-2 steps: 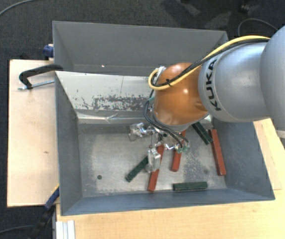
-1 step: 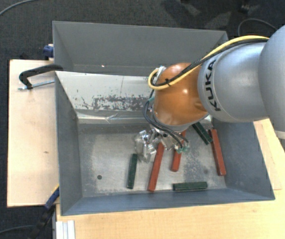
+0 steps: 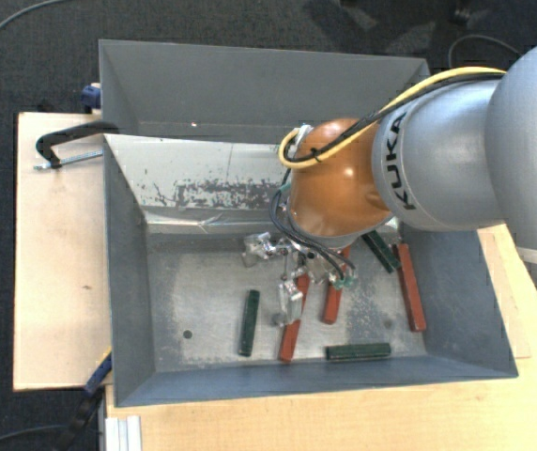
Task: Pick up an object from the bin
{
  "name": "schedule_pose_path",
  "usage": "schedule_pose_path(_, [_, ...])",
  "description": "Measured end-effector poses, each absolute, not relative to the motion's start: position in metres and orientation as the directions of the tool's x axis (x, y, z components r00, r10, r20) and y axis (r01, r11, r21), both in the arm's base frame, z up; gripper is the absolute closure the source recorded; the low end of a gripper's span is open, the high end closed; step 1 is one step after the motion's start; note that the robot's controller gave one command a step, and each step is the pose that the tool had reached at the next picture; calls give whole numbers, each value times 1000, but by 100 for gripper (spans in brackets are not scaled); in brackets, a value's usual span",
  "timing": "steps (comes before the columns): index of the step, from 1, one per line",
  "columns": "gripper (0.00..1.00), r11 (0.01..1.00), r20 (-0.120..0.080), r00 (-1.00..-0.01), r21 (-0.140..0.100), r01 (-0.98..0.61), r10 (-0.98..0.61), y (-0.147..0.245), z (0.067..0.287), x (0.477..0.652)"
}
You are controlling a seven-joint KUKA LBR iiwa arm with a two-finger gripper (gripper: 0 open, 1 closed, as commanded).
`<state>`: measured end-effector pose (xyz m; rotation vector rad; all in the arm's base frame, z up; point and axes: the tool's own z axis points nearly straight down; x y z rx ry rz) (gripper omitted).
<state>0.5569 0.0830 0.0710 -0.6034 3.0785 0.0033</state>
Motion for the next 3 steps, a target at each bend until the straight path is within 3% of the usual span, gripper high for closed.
schedule_pose_path(1, [0, 864, 0, -864, 2, -504, -504, 106, 71, 520])
schedule_pose_path(2, [100, 865, -1, -865, 1, -502, -502, 105, 71, 520])
schedule_pose_path(3, [100, 900, -14, -900, -5, -435, -435, 61, 220, 519])
